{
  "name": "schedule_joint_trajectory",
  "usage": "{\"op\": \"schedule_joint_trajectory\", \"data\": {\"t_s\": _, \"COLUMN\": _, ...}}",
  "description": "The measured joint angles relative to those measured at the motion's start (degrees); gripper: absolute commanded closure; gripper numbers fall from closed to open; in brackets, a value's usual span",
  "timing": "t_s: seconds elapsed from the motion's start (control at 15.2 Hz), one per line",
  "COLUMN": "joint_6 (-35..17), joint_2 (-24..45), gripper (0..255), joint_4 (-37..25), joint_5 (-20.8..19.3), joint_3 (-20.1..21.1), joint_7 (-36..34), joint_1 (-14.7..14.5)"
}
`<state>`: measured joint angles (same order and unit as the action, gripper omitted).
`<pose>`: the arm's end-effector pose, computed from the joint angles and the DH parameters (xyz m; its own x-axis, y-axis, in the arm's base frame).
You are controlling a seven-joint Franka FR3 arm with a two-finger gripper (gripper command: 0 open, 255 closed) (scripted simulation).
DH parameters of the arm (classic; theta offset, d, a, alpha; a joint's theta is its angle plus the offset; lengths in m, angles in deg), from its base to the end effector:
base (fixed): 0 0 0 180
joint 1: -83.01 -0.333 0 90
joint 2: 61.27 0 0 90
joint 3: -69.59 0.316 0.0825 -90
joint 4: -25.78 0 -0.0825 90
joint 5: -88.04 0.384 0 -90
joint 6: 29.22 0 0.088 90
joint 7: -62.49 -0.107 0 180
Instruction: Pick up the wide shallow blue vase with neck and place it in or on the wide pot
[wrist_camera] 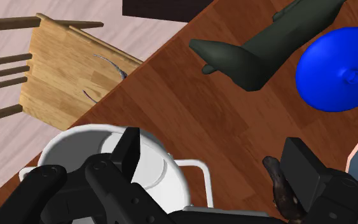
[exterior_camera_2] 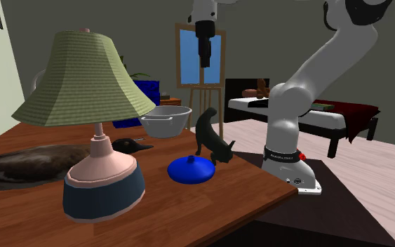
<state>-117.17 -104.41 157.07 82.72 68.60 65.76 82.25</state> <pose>0.3129 -0.0132 0.6079 0.9985 0.0542 -0.0081 0.0547 -0.9952 0.0806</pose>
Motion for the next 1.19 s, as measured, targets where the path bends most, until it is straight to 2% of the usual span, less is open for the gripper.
{"op": "schedule_joint_trajectory", "data": {"t_s": 0.13, "joint_6": -0.44, "joint_2": -0.32, "gripper": 0, "joint_4": 0.83, "joint_5": 0.33, "joint_3": 0.30, "joint_7": -0.45, "joint_1": -0.14}}
{"op": "schedule_joint_trajectory", "data": {"t_s": 0.59, "joint_6": -7.77, "joint_2": -1.78, "gripper": 0, "joint_4": 10.48, "joint_5": 5.47, "joint_3": 5.08, "joint_7": -6.84, "joint_1": -2.62}}
{"op": "schedule_joint_trajectory", "data": {"t_s": 1.19, "joint_6": -21.07, "joint_2": 1.95, "gripper": 0, "joint_4": 20.38, "joint_5": 13.40, "joint_3": 12.63, "joint_7": -15.15, "joint_1": -7.13}}
